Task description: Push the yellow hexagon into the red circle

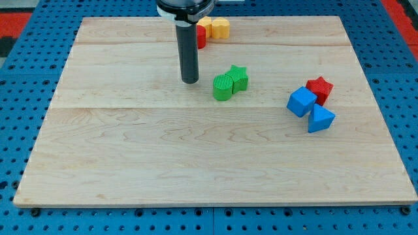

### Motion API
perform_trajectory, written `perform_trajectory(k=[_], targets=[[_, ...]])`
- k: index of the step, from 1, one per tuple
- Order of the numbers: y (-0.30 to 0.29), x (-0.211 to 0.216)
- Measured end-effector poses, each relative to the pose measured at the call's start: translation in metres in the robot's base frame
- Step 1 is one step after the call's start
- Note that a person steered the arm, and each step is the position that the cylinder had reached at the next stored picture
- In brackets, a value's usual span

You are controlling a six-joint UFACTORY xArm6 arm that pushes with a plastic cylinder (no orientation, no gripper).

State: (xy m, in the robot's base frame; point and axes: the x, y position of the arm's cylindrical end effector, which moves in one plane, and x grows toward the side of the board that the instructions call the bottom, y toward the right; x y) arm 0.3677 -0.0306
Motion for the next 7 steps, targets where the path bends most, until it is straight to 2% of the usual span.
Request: perform_trajectory(k=[1, 2, 3, 4, 5, 6, 7], targets=[[0.080, -0.054], [0.107, -0.105], [0.109, -0.159], [0.068, -0.176], [-0.060, -0.160], [-0.102, -0.118], [-0.115, -0.152]])
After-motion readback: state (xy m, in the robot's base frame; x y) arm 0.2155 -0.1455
